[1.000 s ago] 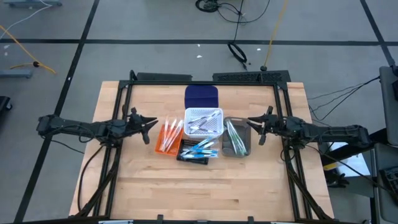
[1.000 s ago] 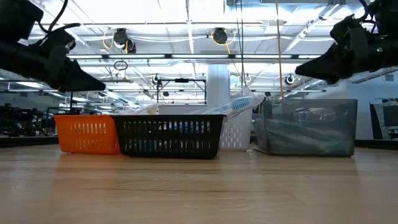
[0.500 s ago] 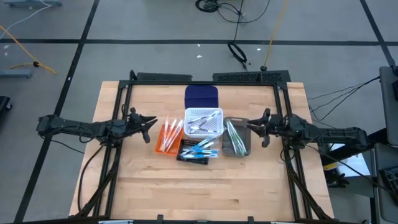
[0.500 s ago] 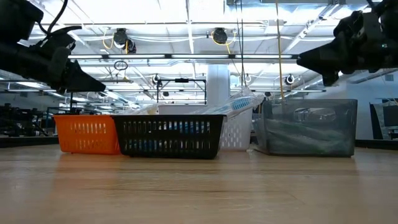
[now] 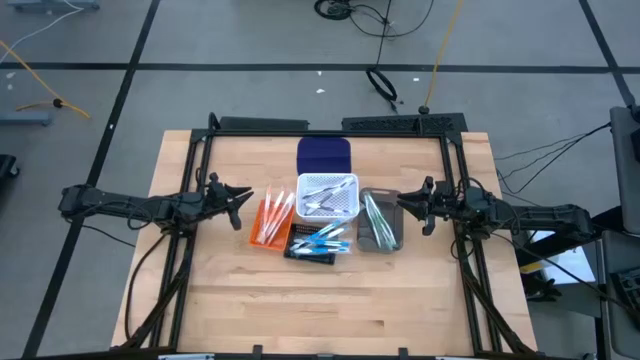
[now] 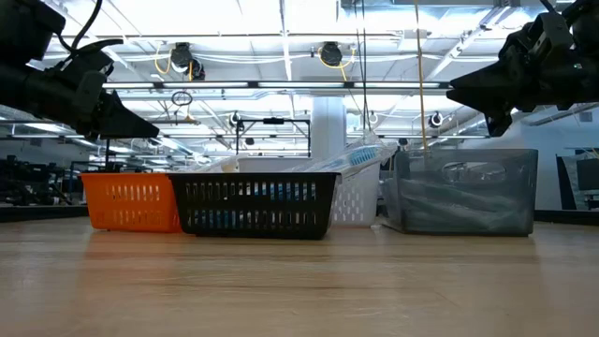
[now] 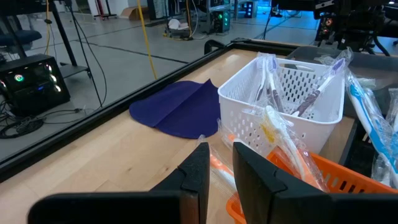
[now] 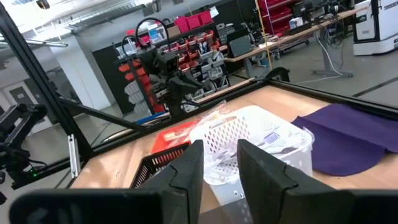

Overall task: Pick & Place Toothbrushes
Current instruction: Return to Home Position

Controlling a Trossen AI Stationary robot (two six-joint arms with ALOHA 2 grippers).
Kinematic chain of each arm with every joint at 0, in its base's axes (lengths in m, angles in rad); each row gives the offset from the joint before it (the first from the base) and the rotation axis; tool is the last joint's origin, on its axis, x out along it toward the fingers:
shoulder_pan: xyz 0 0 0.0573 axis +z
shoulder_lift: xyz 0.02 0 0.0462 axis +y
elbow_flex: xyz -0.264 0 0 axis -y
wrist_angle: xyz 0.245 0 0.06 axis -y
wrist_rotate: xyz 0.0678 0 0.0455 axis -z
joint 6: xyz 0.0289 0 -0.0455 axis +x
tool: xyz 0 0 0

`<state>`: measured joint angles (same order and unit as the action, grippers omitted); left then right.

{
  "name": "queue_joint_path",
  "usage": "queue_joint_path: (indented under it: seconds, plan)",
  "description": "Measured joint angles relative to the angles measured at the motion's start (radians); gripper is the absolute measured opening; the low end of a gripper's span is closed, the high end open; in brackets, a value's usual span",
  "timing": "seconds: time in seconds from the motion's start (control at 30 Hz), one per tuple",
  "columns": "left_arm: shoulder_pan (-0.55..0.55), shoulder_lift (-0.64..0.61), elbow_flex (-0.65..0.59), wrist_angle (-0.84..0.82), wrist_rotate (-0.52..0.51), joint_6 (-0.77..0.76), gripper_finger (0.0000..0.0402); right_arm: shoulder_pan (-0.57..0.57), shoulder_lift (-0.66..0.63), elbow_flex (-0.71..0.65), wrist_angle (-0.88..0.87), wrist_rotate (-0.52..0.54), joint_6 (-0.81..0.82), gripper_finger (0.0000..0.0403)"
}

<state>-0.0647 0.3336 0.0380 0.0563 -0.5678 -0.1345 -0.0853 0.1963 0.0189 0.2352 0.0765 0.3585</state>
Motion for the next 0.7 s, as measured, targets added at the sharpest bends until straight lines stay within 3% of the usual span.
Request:
queue_joint_path:
  seconds: [0.13,0.37,0.7]
  plan:
    - [0.0,0.0,0.0,0.0,0.0,0.0,0.0072,0.005,-0.01,0.0,-0.011,0.001,0.007,0.0089]
    - [0.0,0.0,0.0,0.0,0.001,0.0,0.0072,0.01,-0.196,-0.002,-0.18,-0.005,-0.01,0.0089]
    - [0.0,0.0,0.001,-0.002,0.001,0.0,0.0072,0.011,-0.19,-0.002,-0.194,-0.08,0.016,0.0089]
